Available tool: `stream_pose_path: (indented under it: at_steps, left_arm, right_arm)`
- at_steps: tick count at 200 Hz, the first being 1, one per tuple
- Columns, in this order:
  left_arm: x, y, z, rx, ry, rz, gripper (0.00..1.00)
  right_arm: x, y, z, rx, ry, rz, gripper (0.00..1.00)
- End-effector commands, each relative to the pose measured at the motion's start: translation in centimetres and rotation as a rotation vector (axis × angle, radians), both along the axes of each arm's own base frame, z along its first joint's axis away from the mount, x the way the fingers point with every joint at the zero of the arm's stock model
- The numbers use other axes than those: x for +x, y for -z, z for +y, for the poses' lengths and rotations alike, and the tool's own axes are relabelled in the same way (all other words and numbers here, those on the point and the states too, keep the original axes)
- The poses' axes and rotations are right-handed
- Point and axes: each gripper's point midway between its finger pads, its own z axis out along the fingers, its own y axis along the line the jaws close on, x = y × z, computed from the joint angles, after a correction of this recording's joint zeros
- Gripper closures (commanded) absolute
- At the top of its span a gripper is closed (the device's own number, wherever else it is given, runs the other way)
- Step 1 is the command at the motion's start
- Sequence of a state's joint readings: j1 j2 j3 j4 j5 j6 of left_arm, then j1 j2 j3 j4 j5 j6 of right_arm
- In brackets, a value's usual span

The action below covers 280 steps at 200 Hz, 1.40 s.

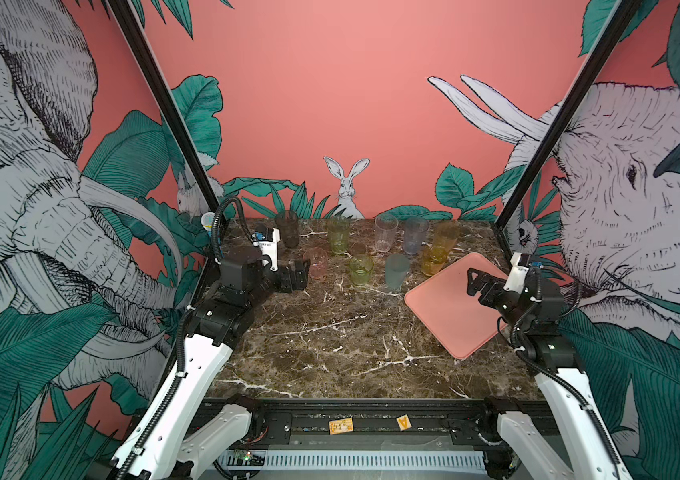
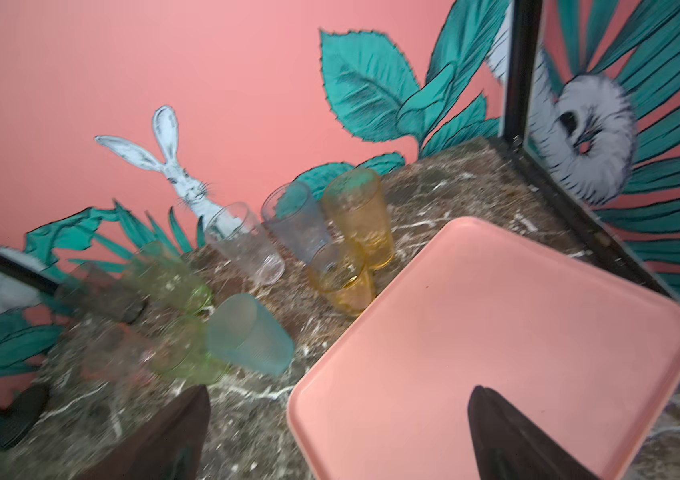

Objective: Place the glasses into the tray

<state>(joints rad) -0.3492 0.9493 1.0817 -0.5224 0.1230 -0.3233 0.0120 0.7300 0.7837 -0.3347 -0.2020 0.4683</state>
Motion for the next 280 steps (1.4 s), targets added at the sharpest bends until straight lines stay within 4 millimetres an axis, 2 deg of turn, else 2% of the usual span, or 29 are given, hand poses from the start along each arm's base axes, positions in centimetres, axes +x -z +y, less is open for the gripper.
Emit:
stream_pose_path:
  at_steps: [1,37,61,97,102,144,157,178,197,214,253,280]
  left_arm:
    - [-2.4,2.4,-2.1,-0.111,0.080,0.219,0.03]
    - [-3.4,5.3,-4.4,-0.105,0.117,0.315,0.07]
    - [-3.8,7.4,-6.2,-0.060,0.123,0.374,0.07]
    - [-3.7,10.4,-10.7,0.001,0.151,0.431,0.09]
    - [-4.2,10.6,-12.0,0.012,0.180,0.434,0.10]
    - [-3.9,14.1,-19.2,0.074,0.218,0.476,0.14]
    - [-3.8,15.0,-21.5,0.091,0.238,0.488,0.15]
    - [-4.0,16.2,-24.7,0.143,0.259,0.493,0.15]
    - [-3.7,17.4,-27.1,0.164,0.261,0.495,0.16]
    - [-3.3,17.8,-29.4,0.179,0.272,0.469,0.16]
    - [-2.3,19.8,-32.9,0.271,0.269,0.499,0.17]
    - [-1.9,21.0,-34.7,0.310,0.253,0.502,0.18]
  right_arm:
    - [-2.1,1.0,3.6,0.145,-0.178,0.122,0.01]
    - [-3.6,2.8,6.4,0.283,-0.311,0.254,0.01]
    - [-4.5,4.9,6.3,0.307,-0.286,0.344,0.01]
    - [-5.7,6.3,5.8,0.284,-0.258,0.407,0.01]
    - [-5.8,6.4,5.7,0.279,-0.250,0.417,0.01]
    - [-6.6,6.8,4.0,0.188,-0.170,0.469,0.01]
    - [-7.0,6.5,2.6,0.126,-0.111,0.488,0.01]
    - [-7.4,4.8,0.5,0.021,-0.029,0.479,0.01]
    - [-7.5,2.9,-0.4,-0.025,0.010,0.433,0.01]
    - [-7.5,1.1,-0.9,-0.047,0.029,0.381,0.01]
    - [-8.2,-1.9,-2.0,-0.117,0.064,0.323,0.01]
    - [-8.8,-2.6,-2.6,-0.142,0.088,0.315,0.01]
